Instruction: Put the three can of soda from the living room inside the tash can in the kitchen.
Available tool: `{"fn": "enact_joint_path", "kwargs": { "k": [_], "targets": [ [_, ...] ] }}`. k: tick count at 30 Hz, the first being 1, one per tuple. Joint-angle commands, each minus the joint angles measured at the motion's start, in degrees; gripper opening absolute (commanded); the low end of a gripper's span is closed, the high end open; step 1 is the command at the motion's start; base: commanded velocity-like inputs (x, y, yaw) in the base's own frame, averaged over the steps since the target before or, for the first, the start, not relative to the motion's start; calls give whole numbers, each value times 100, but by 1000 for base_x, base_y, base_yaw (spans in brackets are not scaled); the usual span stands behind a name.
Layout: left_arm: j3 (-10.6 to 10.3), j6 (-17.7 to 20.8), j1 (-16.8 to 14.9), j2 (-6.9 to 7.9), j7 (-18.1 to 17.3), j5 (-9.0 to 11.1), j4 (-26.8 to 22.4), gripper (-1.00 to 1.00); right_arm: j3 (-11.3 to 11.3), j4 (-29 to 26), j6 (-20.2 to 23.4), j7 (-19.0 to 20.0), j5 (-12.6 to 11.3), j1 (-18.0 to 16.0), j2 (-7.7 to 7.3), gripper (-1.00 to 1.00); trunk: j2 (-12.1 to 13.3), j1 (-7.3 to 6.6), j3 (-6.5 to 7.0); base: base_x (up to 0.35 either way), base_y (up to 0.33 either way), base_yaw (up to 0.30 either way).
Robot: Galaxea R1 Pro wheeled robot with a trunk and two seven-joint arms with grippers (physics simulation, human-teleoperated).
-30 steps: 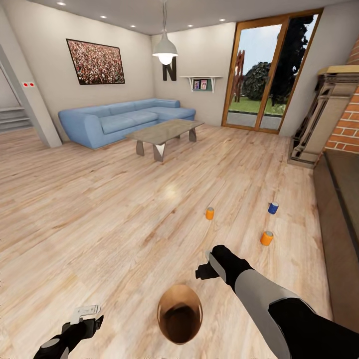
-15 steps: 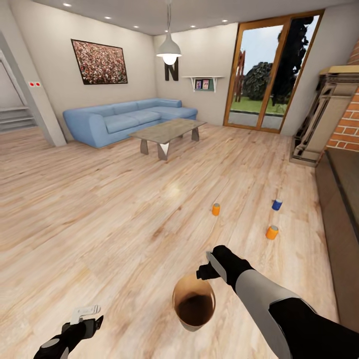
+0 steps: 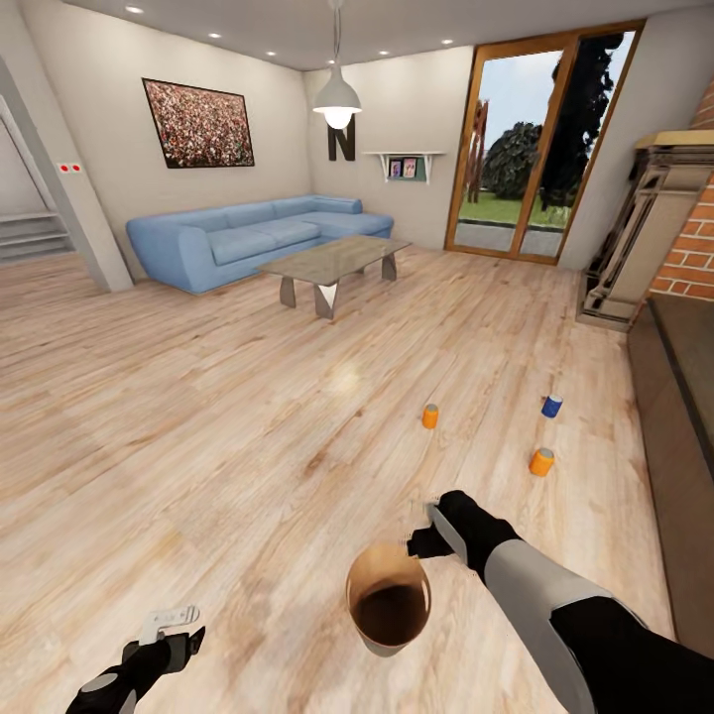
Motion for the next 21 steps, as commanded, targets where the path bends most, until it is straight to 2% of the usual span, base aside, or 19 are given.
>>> {"fn": "enact_joint_path", "kwargs": {
  "k": [1,5,8,15,18,21],
  "targets": [
    [1,1,0,0,0,-2,3,100,3,-3,-66,12,-8,10,-99,100,0,0,0,-1,1,0],
    [3,8,0,0,-3,-5,7,100,16,7,-168,25,30,22,-223,100,0,0,0,39,3,0],
    [4,13,0,0,-12,-10,8,100,62,31,-231,17,222,32,-275,100,0,0,0,154,60,0],
    [2,21,0,0,-16,-12,9,100,84,41,-264,11,337,44,-275,100,0,0,0,239,121,0],
    [3,1,0,0,-17,-13,9,100,87,42,-270,5,353,50,-269,100,0,0,0,135,58,0],
    [1,-25,0,0,-17,-13,9,100,87,43,-450,-3,363,70,-259,100,0,0,0,35,15,2]
  ]
}}
